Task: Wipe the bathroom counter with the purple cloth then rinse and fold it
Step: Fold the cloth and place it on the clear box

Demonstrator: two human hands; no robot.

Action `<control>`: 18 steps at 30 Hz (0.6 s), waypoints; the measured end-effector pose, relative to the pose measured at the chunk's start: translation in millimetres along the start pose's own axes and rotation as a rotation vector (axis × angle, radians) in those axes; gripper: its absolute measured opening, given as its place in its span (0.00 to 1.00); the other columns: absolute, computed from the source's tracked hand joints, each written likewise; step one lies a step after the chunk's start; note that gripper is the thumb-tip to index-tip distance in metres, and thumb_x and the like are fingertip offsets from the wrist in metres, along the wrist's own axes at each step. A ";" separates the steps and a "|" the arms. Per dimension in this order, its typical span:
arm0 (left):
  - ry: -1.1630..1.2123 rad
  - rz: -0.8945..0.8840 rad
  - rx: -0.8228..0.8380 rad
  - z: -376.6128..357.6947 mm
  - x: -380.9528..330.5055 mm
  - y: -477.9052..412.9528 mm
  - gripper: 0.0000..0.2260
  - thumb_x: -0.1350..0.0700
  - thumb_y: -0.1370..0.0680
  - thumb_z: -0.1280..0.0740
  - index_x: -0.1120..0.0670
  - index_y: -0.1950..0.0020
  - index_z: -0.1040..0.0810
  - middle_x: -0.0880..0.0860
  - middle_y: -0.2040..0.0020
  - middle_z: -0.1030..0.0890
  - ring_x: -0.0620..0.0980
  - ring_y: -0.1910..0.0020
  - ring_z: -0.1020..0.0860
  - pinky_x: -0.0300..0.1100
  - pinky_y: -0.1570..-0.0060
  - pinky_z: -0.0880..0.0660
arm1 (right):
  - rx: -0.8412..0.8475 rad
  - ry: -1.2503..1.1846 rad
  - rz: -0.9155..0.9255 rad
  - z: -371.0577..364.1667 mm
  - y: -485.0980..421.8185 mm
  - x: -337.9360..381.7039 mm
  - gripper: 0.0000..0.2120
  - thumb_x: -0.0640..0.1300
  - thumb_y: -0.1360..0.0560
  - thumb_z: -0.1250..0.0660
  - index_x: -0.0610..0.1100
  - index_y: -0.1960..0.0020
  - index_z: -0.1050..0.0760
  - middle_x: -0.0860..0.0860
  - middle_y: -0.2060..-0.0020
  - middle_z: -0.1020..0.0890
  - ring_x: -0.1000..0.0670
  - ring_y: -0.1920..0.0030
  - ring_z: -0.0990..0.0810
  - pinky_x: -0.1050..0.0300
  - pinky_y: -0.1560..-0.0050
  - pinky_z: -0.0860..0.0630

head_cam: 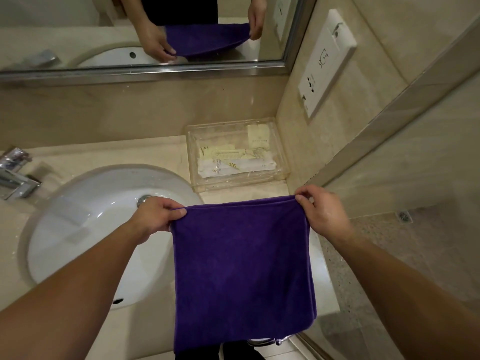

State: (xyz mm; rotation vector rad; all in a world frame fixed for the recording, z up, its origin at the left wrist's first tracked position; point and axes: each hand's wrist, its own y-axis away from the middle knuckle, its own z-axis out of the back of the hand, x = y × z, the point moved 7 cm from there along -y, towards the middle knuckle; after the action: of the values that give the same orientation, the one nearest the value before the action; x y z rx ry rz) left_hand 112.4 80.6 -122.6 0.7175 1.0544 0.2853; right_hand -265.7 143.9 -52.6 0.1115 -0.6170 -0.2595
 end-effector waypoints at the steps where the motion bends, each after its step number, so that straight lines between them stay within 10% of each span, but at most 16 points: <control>1: -0.013 -0.015 -0.013 1.0 -3.5 2.6 0.03 0.62 0.22 0.28 0.61 0.52 0.15 0.58 0.59 0.16 0.51 0.63 0.19 0.40 0.65 0.19 | -0.007 0.029 0.032 2.2 0.5 5.7 0.11 0.44 0.18 0.36 0.45 0.38 0.20 0.50 0.50 0.16 0.50 0.50 0.19 0.63 0.51 0.29; 18: -0.092 -0.132 -0.058 39.9 -38.7 80.9 0.01 0.65 0.23 0.29 0.62 0.54 0.17 0.57 0.61 0.17 0.53 0.62 0.19 0.51 0.50 0.20 | 0.116 0.166 0.169 52.4 23.7 53.4 0.13 0.46 0.17 0.37 0.45 0.38 0.18 0.49 0.43 0.15 0.47 0.42 0.18 0.56 0.41 0.25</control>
State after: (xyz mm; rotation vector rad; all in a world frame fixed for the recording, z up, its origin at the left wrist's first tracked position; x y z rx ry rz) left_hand 137.6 103.9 -30.6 0.6009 0.9974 0.1675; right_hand -249.5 150.7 23.9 0.1899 -0.4730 -0.0497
